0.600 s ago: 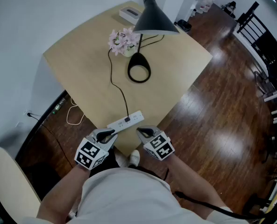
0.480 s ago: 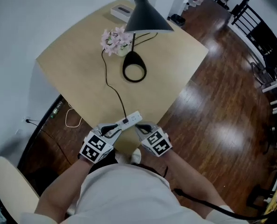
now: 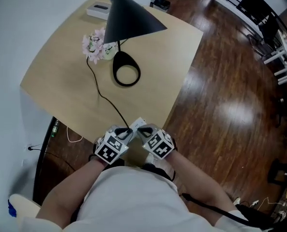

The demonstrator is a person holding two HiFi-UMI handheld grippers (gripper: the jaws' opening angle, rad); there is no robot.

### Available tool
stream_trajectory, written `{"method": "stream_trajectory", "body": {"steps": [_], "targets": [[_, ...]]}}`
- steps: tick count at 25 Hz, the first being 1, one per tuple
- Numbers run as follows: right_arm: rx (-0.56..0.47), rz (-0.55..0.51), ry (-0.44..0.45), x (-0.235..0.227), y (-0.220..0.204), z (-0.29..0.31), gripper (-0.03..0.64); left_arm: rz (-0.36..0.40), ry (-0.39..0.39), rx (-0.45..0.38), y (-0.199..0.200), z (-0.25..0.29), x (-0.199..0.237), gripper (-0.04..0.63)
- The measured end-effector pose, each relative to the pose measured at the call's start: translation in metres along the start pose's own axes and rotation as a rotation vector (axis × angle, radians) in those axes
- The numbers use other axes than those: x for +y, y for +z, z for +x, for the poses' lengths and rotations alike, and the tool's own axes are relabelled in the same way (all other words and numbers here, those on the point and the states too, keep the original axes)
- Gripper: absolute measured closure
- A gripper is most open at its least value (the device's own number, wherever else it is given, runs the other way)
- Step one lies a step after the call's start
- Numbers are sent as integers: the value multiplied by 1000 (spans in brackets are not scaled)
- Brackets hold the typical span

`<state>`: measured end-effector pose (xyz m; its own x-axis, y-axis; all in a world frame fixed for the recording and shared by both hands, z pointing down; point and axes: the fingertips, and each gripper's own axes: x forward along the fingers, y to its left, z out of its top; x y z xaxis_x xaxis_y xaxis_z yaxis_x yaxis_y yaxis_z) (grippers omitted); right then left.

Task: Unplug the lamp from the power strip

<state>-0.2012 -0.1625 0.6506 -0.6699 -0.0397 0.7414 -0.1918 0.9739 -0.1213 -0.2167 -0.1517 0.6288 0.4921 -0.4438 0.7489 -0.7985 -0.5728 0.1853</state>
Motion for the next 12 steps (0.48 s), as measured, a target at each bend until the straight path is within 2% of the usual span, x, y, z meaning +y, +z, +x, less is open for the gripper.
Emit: {"method": "stream_trajectory", "body": {"steps": [6, 12], "targets": [[8, 16, -33, 0, 0, 6, 611, 54, -75, 15, -1, 10, 0, 537], [44, 54, -74, 0, -1, 9, 611, 95, -89, 28, -3, 7, -1, 549]]}}
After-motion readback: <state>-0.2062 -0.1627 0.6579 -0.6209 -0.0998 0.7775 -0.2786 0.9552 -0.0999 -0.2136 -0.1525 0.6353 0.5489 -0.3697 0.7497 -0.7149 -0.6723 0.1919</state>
